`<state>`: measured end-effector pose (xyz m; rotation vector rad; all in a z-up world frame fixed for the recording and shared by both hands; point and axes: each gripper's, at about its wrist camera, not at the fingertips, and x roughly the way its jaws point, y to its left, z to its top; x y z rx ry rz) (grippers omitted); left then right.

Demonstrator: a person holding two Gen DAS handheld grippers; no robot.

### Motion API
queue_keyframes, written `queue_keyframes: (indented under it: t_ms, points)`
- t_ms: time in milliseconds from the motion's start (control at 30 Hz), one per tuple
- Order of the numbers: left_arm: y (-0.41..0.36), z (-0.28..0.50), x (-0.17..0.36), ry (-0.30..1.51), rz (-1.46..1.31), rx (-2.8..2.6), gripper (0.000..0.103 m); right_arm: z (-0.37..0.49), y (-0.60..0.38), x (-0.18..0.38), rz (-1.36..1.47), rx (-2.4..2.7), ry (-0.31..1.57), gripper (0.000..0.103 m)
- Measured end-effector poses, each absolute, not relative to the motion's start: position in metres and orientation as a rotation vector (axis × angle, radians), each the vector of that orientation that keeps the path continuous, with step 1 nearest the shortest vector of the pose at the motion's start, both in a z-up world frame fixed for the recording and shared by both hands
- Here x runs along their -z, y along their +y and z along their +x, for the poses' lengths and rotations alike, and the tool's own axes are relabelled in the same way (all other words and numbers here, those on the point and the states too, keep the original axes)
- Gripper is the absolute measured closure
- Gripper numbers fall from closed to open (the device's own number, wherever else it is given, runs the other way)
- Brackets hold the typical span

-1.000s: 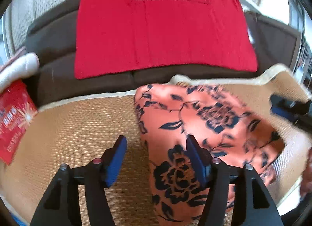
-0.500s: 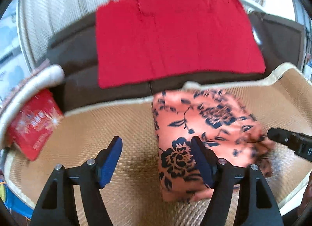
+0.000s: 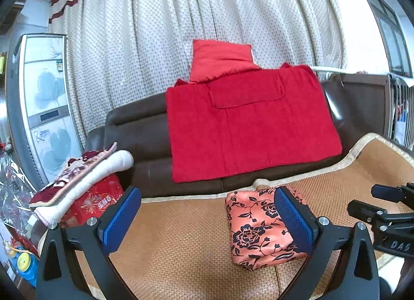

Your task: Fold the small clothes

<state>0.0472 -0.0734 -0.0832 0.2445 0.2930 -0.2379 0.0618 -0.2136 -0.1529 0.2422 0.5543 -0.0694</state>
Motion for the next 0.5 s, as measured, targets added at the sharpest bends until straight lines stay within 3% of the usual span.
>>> queue_keyframes:
  t_ms: [500]
  points:
    - [-0.031, 0.017, 0.047, 0.267, 0.165, 0.166, 0.001, 0.028, -0.187, 0.103, 0.192, 0.135, 0.501, 0.033]
